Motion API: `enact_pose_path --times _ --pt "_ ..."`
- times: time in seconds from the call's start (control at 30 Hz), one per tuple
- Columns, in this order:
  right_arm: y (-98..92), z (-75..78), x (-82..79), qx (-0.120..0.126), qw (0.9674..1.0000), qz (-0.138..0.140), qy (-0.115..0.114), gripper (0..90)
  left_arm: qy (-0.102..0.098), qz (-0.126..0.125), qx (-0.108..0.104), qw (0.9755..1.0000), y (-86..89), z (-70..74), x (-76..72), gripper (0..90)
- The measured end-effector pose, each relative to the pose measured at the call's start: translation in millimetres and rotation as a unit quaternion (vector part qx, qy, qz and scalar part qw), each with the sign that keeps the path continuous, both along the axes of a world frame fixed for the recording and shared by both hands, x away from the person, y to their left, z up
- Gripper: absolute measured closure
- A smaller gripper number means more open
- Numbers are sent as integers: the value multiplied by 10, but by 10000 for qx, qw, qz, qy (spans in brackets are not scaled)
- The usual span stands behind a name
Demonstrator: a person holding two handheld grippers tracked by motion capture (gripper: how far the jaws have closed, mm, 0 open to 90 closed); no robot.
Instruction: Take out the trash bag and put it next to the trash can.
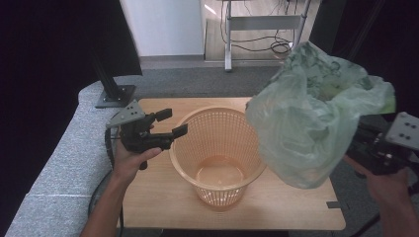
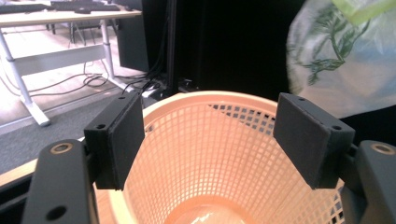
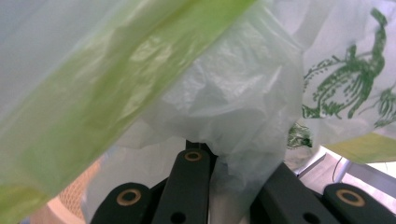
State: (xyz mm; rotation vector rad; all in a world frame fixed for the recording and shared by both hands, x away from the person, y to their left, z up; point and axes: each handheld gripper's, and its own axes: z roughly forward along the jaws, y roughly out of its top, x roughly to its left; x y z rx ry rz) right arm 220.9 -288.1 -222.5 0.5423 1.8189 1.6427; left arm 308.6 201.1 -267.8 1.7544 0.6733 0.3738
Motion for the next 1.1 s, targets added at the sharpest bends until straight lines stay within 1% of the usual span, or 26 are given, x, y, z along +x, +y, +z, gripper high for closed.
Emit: enact_pose_path --times 0.1,0.13,0.17,0.2,0.23,0.27,0.3,0.33,0.4,0.5,0.57,0.6,0.63,0.67,0.77,0.83,0.87,0.9,0.93,0.97,1.0,1.03,1.07,1.1 --pt "-145 -67 -44 33 9999 -113 53 893 26 37 14 10000 31 -37 10 250" --pt "-145 -67 -44 33 9999 -113 53 893 26 37 14 10000 31 -37 10 250" --pt "-215 -174 -41 31 9997 -187 146 893 26 49 12 10000 41 -51 11 250" --pt "-215 -174 -41 31 9997 -187 146 893 41 71 9 10000 51 -66 13 250" --pt "-242 -249 -26 33 9995 -226 208 893 57 87 5 9999 60 -83 16 250" --pt "-285 -428 28 31 9990 -278 353 892 90 118 12 9999 81 -121 24 251" --pt "-301 -526 59 39 9986 -311 431 892 96 148 20 9998 89 -141 26 252" --pt "-301 -526 59 39 9986 -311 431 892 96 148 20 9998 89 -141 26 252" --pt "-323 -730 134 114 9974 -331 631 892 109 200 69 9997 106 -178 32 252" --pt "-316 -1052 252 99 9957 -354 845 891 104 235 94 9996 147 -222 34 252" --pt "-313 -1254 332 155 9940 -359 1023 890 91 265 86 9996 181 -251 30 252" --pt "-320 -1445 409 228 9917 -357 1218 890 102 293 64 9995 220 -280 27 252" --pt "-322 -1538 446 251 9906 -380 1290 889 102 293 64 9995 220 -280 27 252" --pt "-322 -1538 446 251 9906 -380 1290 889 110 313 67 9994 239 -295 27 252" --pt "-315 -1787 542 243 9862 -470 1567 875 162 385 96 9991 292 -341 36 252" --pt "-300 -1913 582 195 9838 -505 1710 864 219 388 46 9990 329 -368 34 252" --pt "-282 -1976 599 192 9826 -481 1785 839 219 398 50 9990 340 -374 32 251" --pt "-267 -2001 603 165 9823 -482 1803 801 222 407 53 9989 348 -379 28 252" --pt "-252 -2012 601 124 9824 -488 1800 723 223 407 44 9989 356 -383 26 251" --pt "-237 -2014 596 122 9827 -514 1776 593 224 409 29 9989 362 -386 22 251" --pt "-223 -2010 593 150 9823 -564 1780 446 222 415 20 9989 369 -388 17 251" --pt "-210 -2000 589 141 9810 -590 1841 345 212 413 12 9989 374 -390 14 251" --pt "-199 -1996 577 123 9805 -624 1861 280 207 418 13 9989 380 -391 8 251" --pt "-190 -1996 559 121 9801 -668 1863 234 198 422 5 9989 384 -392 3 251"
